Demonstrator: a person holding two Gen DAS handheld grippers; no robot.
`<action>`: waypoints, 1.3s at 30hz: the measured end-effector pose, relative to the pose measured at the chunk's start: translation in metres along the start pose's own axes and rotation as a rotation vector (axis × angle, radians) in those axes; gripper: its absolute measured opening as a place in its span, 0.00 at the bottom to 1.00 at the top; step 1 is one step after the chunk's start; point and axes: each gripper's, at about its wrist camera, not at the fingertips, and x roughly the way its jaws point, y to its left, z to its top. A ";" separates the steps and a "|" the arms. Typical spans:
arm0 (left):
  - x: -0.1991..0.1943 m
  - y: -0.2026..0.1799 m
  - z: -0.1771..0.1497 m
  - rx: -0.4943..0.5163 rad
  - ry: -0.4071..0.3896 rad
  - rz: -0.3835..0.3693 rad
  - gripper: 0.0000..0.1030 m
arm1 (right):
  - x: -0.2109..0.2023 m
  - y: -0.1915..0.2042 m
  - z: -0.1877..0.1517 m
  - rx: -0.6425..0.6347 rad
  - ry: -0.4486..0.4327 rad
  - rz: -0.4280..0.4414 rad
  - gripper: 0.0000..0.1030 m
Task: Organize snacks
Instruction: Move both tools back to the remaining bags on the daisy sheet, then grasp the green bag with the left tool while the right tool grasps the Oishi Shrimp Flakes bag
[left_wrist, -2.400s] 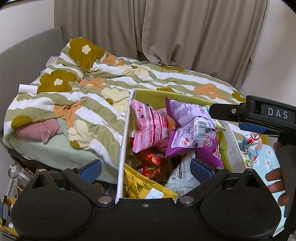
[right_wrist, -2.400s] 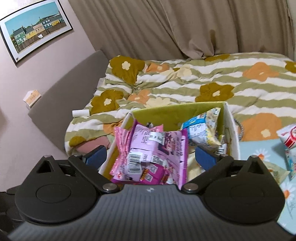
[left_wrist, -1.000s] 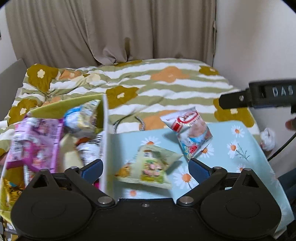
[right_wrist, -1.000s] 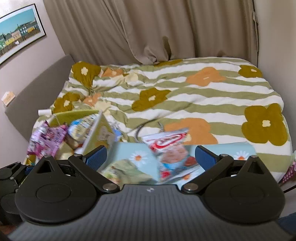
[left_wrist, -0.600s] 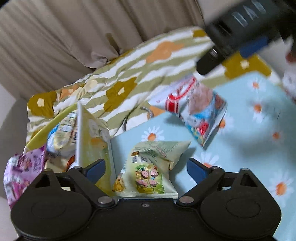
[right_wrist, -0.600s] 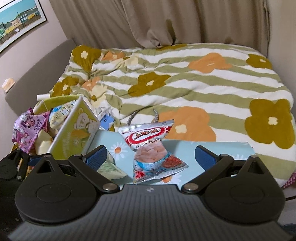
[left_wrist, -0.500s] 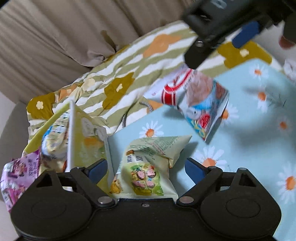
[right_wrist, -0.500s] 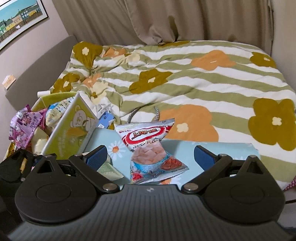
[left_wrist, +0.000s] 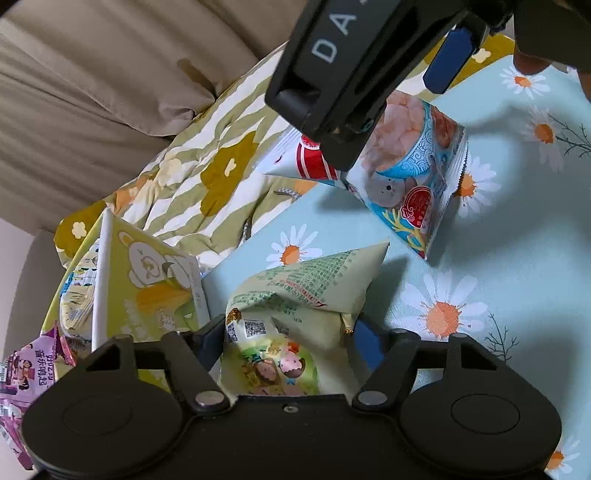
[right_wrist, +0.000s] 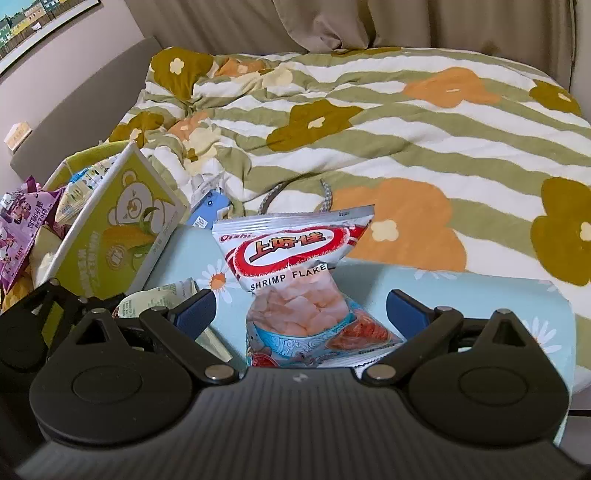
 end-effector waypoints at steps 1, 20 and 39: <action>0.001 0.001 0.000 -0.004 0.000 -0.004 0.67 | 0.001 -0.001 0.000 0.001 0.001 0.001 1.00; -0.009 0.023 -0.003 -0.220 0.034 -0.088 0.47 | 0.022 0.007 0.005 -0.054 0.029 0.001 1.00; -0.061 0.047 -0.008 -0.408 -0.030 -0.132 0.47 | 0.005 0.015 -0.002 -0.073 0.041 0.019 0.66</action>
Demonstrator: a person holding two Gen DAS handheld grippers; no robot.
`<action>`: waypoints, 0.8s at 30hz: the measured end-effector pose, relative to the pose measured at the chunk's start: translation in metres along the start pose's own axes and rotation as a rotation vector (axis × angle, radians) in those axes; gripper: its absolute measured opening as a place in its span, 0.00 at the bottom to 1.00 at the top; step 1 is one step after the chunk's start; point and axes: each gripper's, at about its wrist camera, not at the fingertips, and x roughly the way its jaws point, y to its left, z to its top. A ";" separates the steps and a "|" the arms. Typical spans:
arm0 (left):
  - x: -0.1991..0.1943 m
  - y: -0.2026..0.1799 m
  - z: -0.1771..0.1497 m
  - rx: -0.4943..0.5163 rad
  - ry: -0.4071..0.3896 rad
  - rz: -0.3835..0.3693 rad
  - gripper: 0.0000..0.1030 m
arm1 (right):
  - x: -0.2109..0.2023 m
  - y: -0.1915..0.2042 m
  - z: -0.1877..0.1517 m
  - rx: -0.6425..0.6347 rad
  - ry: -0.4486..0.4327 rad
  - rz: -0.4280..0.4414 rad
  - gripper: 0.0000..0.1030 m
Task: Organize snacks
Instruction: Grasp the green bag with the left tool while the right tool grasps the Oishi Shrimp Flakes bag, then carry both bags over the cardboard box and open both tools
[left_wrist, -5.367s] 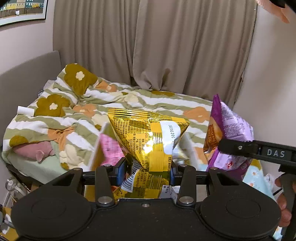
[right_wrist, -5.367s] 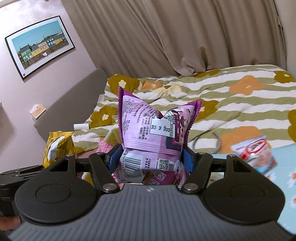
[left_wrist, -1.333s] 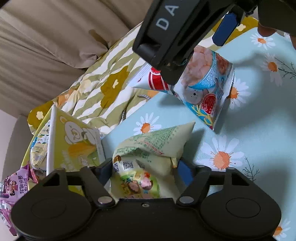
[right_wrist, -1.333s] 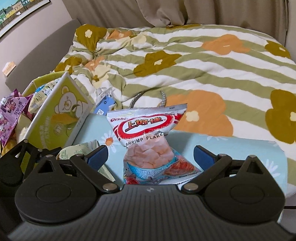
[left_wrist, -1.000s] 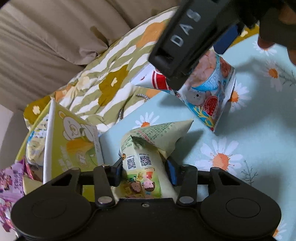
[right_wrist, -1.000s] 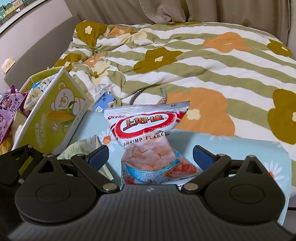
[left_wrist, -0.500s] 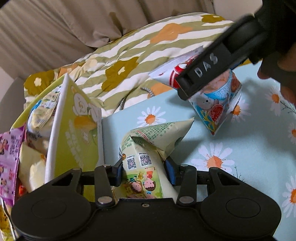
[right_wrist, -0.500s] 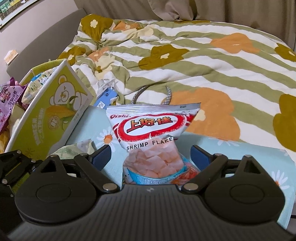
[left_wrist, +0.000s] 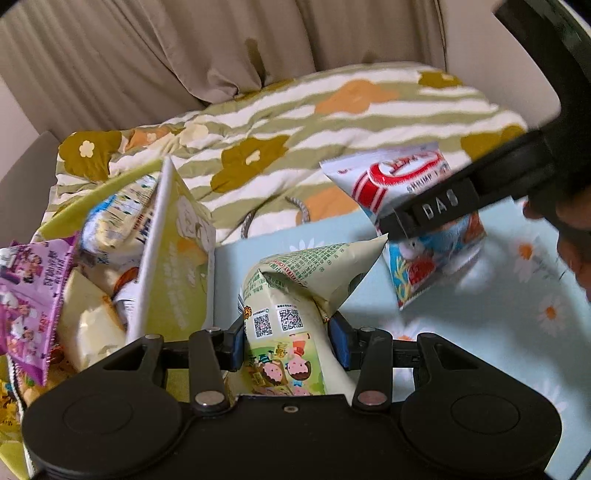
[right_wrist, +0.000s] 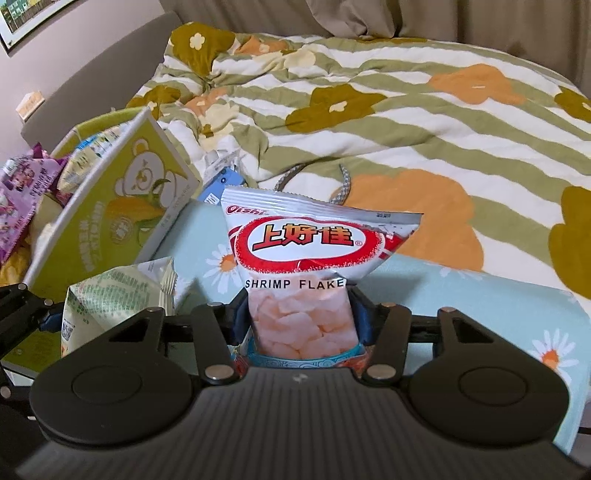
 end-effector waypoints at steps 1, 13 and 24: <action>-0.008 0.003 0.001 -0.013 -0.014 -0.005 0.47 | -0.007 0.002 0.000 0.000 -0.009 -0.003 0.66; -0.112 0.063 0.002 -0.154 -0.207 0.005 0.47 | -0.094 0.065 0.005 -0.025 -0.139 0.037 0.66; -0.163 0.156 -0.041 -0.191 -0.305 -0.002 0.48 | -0.146 0.169 0.000 -0.019 -0.262 0.028 0.66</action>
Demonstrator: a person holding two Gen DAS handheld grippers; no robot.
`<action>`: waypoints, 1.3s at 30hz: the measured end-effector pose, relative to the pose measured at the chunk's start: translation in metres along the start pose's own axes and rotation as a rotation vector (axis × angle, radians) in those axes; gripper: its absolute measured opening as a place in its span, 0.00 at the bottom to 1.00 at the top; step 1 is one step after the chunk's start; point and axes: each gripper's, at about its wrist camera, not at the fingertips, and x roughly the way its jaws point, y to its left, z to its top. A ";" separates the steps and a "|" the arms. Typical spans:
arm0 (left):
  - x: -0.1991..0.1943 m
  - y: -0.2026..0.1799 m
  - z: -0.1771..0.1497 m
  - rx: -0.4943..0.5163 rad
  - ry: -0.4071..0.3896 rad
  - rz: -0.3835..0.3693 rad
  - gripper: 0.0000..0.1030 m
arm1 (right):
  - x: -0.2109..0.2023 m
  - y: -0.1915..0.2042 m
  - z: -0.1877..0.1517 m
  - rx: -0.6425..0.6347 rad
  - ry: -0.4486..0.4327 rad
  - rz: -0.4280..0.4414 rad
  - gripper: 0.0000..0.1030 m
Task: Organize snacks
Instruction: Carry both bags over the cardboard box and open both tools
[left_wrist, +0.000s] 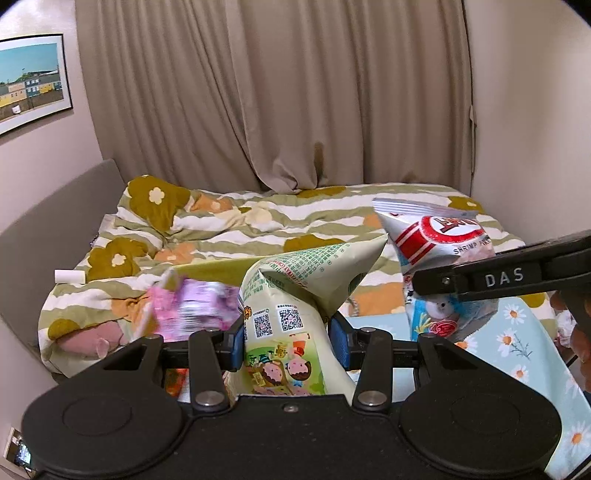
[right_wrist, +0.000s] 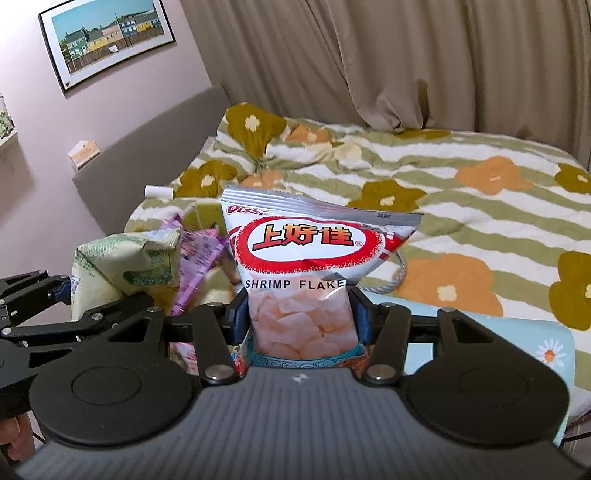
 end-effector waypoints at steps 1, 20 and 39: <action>-0.003 0.010 -0.002 0.001 0.000 0.000 0.48 | 0.000 0.010 0.000 0.009 -0.003 -0.002 0.66; 0.027 0.153 -0.017 -0.041 -0.029 -0.054 0.48 | 0.039 0.146 -0.039 0.199 -0.004 -0.113 0.66; 0.036 0.171 -0.044 -0.107 0.054 -0.166 1.00 | 0.059 0.149 -0.042 0.241 0.008 -0.173 0.67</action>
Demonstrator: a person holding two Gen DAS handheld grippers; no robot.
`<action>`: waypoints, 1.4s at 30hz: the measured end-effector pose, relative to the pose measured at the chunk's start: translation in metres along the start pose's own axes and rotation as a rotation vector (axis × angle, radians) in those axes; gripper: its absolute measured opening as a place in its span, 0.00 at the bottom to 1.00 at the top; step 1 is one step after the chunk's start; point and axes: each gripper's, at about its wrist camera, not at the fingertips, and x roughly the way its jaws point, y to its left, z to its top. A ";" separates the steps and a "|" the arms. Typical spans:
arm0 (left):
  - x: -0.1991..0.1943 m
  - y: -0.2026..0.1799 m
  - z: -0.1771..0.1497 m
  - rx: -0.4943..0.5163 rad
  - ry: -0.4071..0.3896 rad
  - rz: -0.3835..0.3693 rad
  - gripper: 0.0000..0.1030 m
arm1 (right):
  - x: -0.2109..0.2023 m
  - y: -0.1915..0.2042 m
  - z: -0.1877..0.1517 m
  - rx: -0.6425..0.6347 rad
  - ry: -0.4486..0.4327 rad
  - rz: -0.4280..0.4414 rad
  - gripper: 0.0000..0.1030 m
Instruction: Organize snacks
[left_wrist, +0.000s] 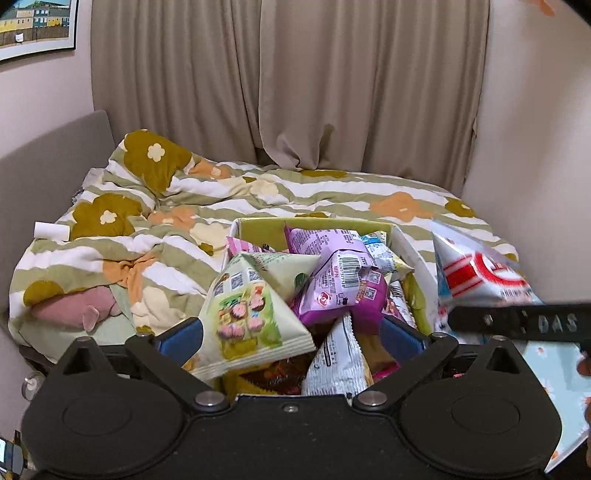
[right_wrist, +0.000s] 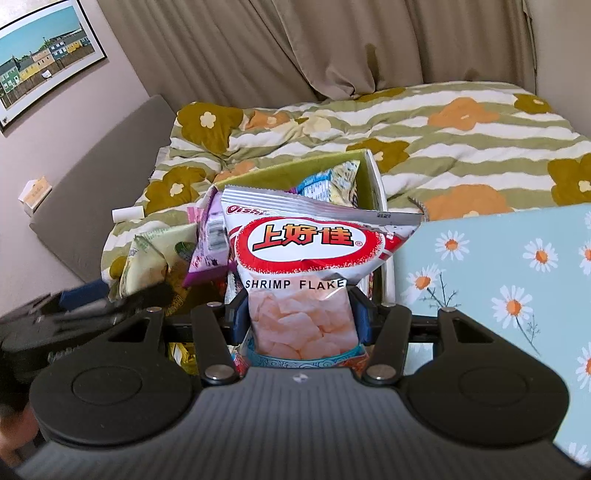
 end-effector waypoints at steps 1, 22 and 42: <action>-0.003 0.001 0.000 -0.001 -0.005 0.000 1.00 | -0.001 0.001 0.002 -0.004 -0.005 0.001 0.67; -0.022 -0.016 -0.016 0.027 -0.013 0.106 1.00 | 0.003 -0.007 -0.010 -0.031 -0.030 -0.011 1.00; -0.117 -0.100 -0.016 0.037 -0.184 0.088 1.00 | -0.146 -0.042 -0.025 -0.194 -0.172 -0.212 1.00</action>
